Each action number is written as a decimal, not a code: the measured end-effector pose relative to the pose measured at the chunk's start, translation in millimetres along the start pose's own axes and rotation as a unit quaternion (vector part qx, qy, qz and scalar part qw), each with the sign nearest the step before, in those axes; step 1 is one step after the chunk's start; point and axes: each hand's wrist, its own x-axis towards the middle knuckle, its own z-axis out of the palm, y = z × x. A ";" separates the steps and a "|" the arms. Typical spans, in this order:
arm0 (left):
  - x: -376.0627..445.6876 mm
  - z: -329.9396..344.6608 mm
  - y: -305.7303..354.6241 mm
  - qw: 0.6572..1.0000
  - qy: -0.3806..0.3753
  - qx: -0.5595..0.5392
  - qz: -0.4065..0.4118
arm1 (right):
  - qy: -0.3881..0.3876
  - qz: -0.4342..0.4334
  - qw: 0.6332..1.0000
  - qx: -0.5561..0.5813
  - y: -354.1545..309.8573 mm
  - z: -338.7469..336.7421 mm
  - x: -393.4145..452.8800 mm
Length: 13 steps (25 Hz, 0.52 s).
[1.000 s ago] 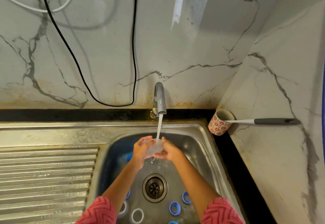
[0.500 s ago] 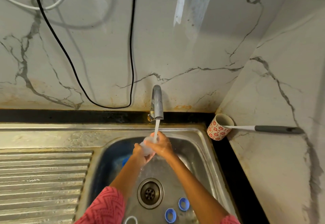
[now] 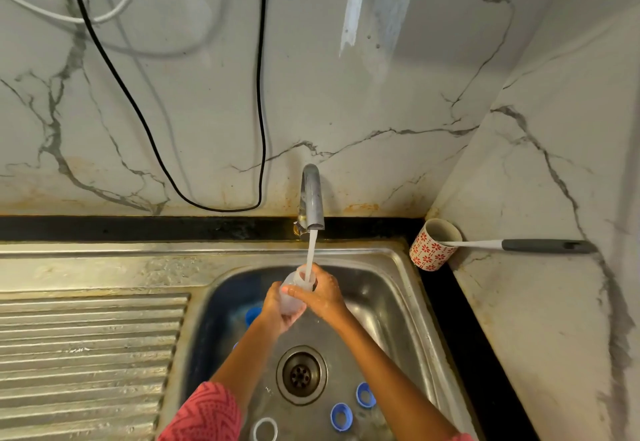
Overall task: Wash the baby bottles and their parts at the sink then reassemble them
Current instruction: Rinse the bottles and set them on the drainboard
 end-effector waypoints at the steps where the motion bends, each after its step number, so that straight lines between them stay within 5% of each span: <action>1: -2.1 -2.2 -1.2 1.000 0.000 0.009 -0.007 | -0.001 -0.001 1.000 -0.006 3.4 1.4 -1.2; 13: -2.5 -12.6 -9.0 0.990 -0.002 0.133 -0.055 | -0.020 0.002 0.998 -0.057 12.5 -4.6 -14.4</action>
